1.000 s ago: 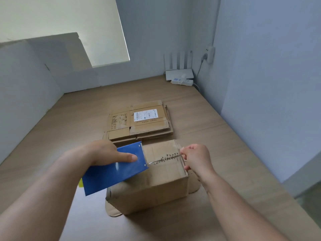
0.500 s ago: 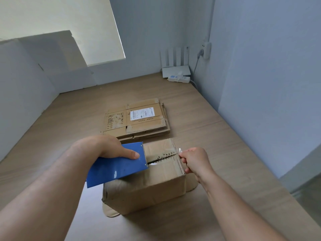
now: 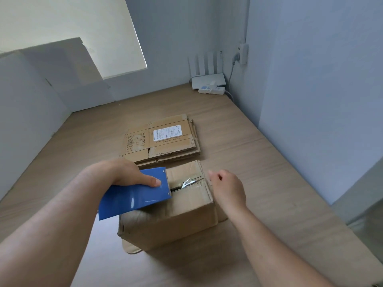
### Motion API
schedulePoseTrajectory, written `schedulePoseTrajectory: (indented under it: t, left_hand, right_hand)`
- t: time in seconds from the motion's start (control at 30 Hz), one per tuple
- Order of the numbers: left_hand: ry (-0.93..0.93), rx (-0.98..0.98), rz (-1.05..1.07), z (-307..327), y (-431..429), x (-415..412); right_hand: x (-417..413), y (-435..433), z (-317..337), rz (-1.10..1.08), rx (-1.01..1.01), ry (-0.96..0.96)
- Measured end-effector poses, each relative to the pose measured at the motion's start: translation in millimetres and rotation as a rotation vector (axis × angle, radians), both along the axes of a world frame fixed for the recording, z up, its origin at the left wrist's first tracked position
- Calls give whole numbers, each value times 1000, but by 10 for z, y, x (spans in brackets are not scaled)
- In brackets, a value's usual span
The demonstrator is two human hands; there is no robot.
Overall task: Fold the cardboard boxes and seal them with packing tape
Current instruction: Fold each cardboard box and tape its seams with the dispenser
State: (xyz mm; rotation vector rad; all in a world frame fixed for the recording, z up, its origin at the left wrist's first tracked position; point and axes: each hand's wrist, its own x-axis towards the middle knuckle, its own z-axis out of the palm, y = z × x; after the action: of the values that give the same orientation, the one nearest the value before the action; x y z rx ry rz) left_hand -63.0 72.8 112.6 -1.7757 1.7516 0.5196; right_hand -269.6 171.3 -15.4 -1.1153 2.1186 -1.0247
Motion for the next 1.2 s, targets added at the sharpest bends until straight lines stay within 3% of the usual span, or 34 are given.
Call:
schedulePoseTrajectory:
  t: [0.1, 0.27, 0.47, 0.7, 0.9, 1.2]
  left_hand:
    - [15, -4, -33, 13, -25, 15]
    - [90, 43, -86, 93, -75, 121]
    - [373, 121, -27, 140, -172, 439]
    - [641, 377, 95, 61, -295, 1018]
    - [508, 512, 103, -204, -239, 1923]
    - [565, 467, 183, -354, -46, 2305]
  right_hand:
    - [210, -111, 53, 25, 63, 183]
    - [252, -158, 31, -39, 25, 15]
    - [263, -147, 53, -29, -42, 72]
    - [420, -189, 45, 27, -45, 8]
    - [405, -225, 4, 18, -37, 46]
    - [479, -268, 1, 48, -62, 59]
